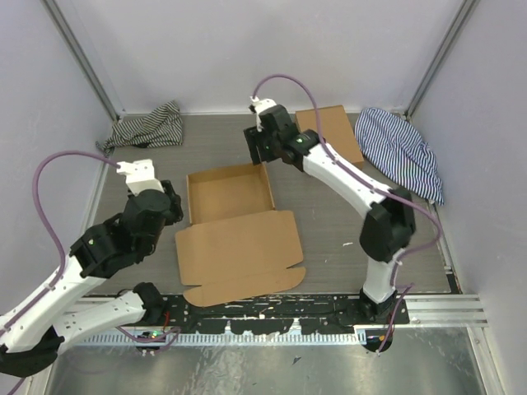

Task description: Fold the paper box

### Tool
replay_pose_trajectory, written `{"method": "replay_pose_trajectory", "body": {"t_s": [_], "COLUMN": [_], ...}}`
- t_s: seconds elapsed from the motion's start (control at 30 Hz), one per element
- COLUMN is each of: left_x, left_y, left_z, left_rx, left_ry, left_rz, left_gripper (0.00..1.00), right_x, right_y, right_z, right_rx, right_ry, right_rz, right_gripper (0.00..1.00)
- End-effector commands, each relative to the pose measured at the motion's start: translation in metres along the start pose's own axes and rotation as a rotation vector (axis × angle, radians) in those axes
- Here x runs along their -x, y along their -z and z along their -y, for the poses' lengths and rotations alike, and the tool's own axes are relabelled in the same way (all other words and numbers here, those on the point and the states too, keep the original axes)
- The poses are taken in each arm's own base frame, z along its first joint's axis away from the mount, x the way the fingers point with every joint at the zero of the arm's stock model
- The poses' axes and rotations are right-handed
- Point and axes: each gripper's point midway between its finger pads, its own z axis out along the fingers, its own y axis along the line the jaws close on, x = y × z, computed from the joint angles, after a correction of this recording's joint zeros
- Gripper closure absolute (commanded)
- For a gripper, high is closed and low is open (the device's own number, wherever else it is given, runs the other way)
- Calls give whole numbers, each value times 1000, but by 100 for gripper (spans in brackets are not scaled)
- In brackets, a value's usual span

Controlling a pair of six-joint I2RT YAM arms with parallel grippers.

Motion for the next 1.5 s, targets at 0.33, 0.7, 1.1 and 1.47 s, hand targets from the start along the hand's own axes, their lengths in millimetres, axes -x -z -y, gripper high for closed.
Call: {"method": "replay_pose_trajectory", "body": {"t_s": [0.33, 0.7, 1.1, 1.47], "left_x": [-30, -45, -44, -46], "left_y": [5, 1, 8, 14], "left_z": [-30, -42, -54, -60], "left_rx": [56, 111, 127, 118], "left_ry": [-34, -90, -99, -58], "left_rz": [-47, -69, -68, -56], "left_gripper": [50, 49, 49, 50], "right_x": [15, -14, -48, -39], "right_y": [-119, -142, -167, -182], "right_z": [-57, -66, -64, -10], "right_rx": [392, 495, 520, 313], "right_ry": [559, 660, 643, 308], "right_rz": [39, -11, -90, -122], "right_gripper": [28, 24, 27, 84]}}
